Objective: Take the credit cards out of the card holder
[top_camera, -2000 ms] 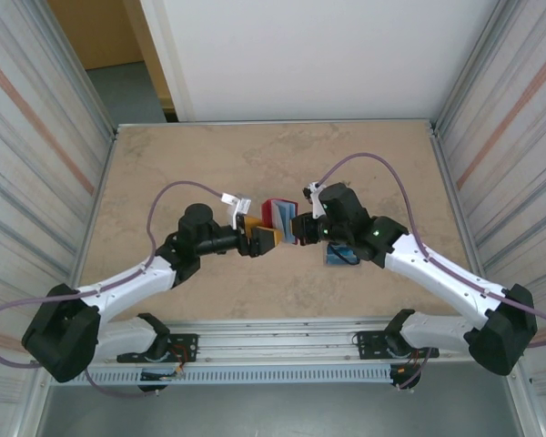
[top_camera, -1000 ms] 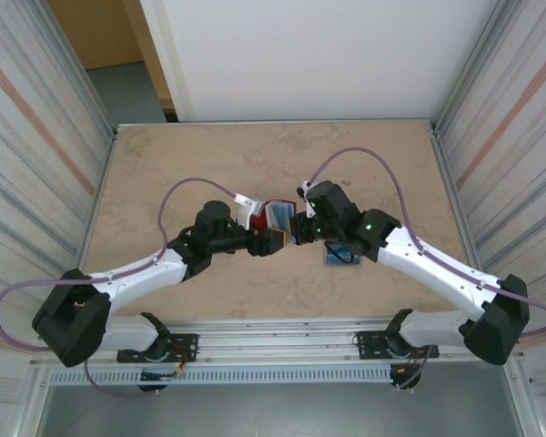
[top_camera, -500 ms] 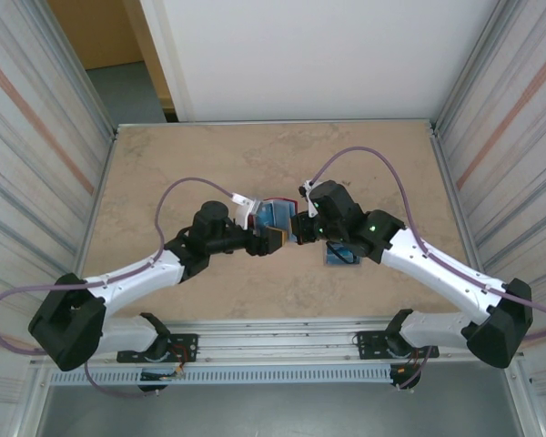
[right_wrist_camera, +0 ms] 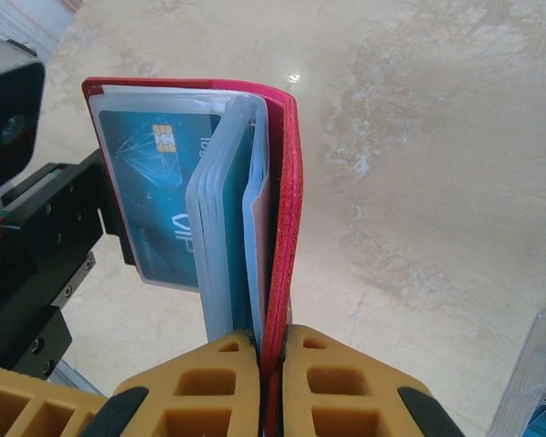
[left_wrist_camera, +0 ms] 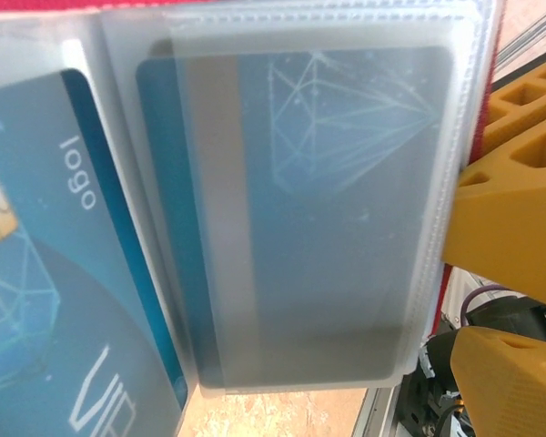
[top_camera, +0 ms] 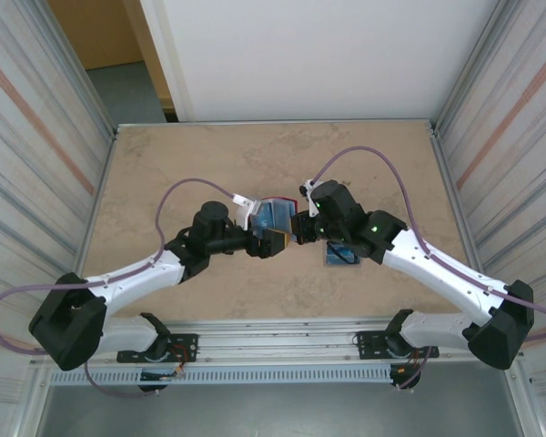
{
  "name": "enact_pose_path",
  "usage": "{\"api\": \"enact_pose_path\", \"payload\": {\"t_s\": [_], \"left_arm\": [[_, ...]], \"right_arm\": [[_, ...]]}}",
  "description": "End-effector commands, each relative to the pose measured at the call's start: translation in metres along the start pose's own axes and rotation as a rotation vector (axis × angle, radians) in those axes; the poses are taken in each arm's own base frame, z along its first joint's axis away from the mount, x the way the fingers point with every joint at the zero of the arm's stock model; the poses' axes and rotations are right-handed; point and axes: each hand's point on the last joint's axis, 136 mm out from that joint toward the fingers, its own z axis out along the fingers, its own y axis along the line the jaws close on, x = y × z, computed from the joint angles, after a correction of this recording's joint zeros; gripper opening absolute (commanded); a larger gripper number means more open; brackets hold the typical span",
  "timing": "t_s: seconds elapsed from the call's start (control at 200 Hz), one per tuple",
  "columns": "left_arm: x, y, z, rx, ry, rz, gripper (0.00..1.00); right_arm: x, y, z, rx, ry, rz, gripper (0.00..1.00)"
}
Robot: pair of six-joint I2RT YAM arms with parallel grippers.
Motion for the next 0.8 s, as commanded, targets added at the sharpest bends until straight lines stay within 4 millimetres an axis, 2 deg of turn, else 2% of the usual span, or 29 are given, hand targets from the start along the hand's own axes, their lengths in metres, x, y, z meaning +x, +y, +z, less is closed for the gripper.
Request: {"api": "enact_pose_path", "payload": {"t_s": [0.0,0.175,0.376,0.616,0.797], "left_arm": [[-0.011,0.000,0.002,-0.014,-0.017,0.015,0.99],[-0.011,0.002,0.003,-0.035,-0.015,0.026,0.99],[-0.013,-0.006,0.008,-0.015,-0.001,0.053,0.99],[-0.010,0.004,0.008,-0.071,-0.008,0.034,0.99],[-0.011,0.003,0.001,-0.075,-0.032,0.039,0.88]], "right_arm": [[-0.018,0.011,-0.013,-0.049,-0.063,-0.008,0.00],[-0.016,0.011,-0.013,-0.053,-0.058,-0.004,0.00],[-0.015,0.010,-0.009,-0.047,-0.049,0.001,0.00],[-0.016,0.010,-0.014,-0.048,-0.059,0.002,0.00],[-0.015,0.004,-0.017,-0.026,-0.074,0.002,0.00]]}}
